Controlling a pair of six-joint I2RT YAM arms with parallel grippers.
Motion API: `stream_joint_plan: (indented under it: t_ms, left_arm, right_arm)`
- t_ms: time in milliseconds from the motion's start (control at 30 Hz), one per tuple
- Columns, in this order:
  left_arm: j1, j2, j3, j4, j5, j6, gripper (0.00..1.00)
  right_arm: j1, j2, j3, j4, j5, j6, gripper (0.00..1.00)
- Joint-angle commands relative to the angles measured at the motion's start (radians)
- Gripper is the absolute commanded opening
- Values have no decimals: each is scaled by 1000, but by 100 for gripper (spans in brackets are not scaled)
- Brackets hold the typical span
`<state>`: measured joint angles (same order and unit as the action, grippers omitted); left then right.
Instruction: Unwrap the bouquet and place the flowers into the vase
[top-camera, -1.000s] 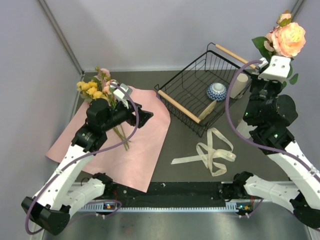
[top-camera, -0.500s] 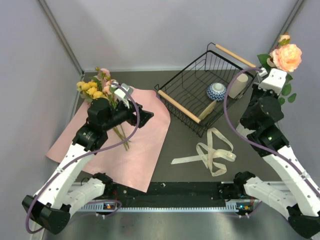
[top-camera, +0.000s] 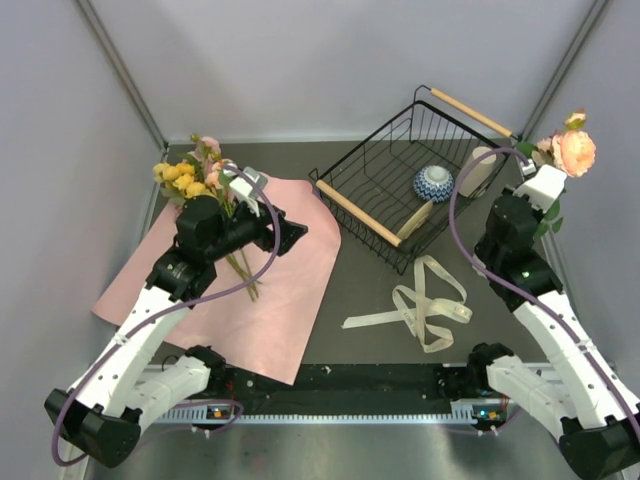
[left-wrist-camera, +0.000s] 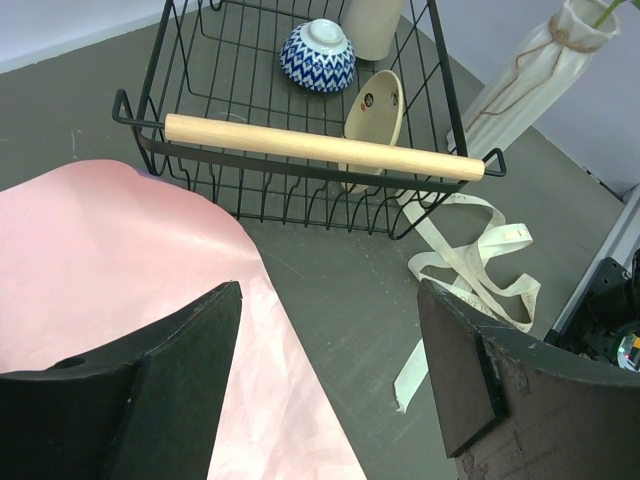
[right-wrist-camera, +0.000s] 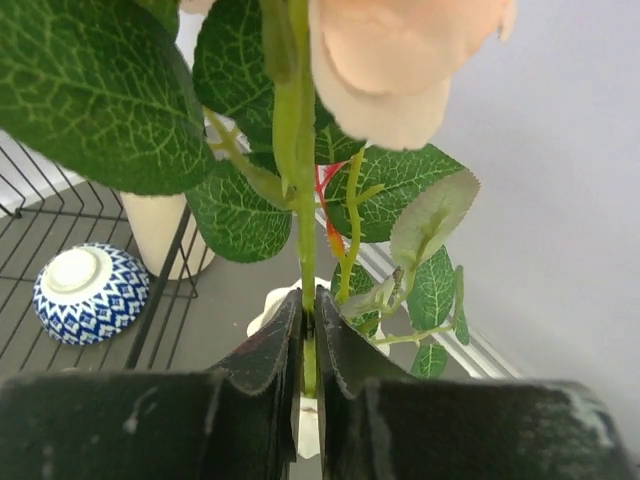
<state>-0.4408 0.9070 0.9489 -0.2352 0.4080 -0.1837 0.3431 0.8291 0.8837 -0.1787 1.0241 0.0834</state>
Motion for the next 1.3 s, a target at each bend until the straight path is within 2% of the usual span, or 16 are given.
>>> stream_joint_plan:
  t_ms: [0, 167, 400, 467, 567, 667, 767, 833, 933, 1033, 1067, 1100, 1133, 1167, 1233, 1267]
  left_arm:
    - [4, 3, -1, 50, 17, -3, 77]
    - [4, -3, -2, 45, 12, 0, 76]
    - [5, -10, -2, 47, 17, -2, 77]
    - [4, -7, -4, 47, 18, -3, 77]
    - [4, -3, -4, 48, 17, -3, 76]
    - [4, 4, -2, 48, 17, -3, 77]
    - [4, 12, -1, 43, 8, 0, 76]
    - [4, 16, 1, 39, 2, 1, 77]
    - [4, 29, 2, 34, -9, 1, 77]
    - [7, 44, 5, 27, -40, 0, 77]
    - [7, 53, 7, 24, -57, 0, 76]
    - [7, 56, 8, 19, -67, -2, 76]
    - [8, 67, 10, 11, -80, -3, 76]
    - [13, 72, 10, 7, -93, -5, 76]
    - [17, 79, 11, -4, -155, -11, 75]
    - [19, 82, 10, -15, -182, -14, 75]
  right_arm:
    - [-39, -13, -26, -1, -24, 105, 8]
    - [-46, 18, -25, -1, -21, 104, 12]
    - [-47, 11, -6, -19, -18, 85, 32]
    - [-46, 5, 6, -37, -22, 91, 35]
    - [-44, -1, 38, -102, -44, 114, 46]
    - [-46, -10, 83, -169, -68, 131, 68]
    - [-46, -30, 141, -238, -129, 133, 77]
    - [-46, -41, 191, -292, -168, 133, 79]
    - [-44, -68, 244, -335, -333, 119, 81]
    - [-46, -79, 264, -332, -679, 86, 82]
    - [-46, -71, 270, -329, -902, 82, 82]
    - [-44, -50, 277, -321, -1018, 82, 82]
    - [-36, -38, 276, -311, -1273, 84, 82]
    - [-20, -28, 261, -262, -1371, 91, 82]
    - [141, 2, 247, -214, -1473, 90, 82]
    - [219, 19, 244, -187, -1446, 73, 84]
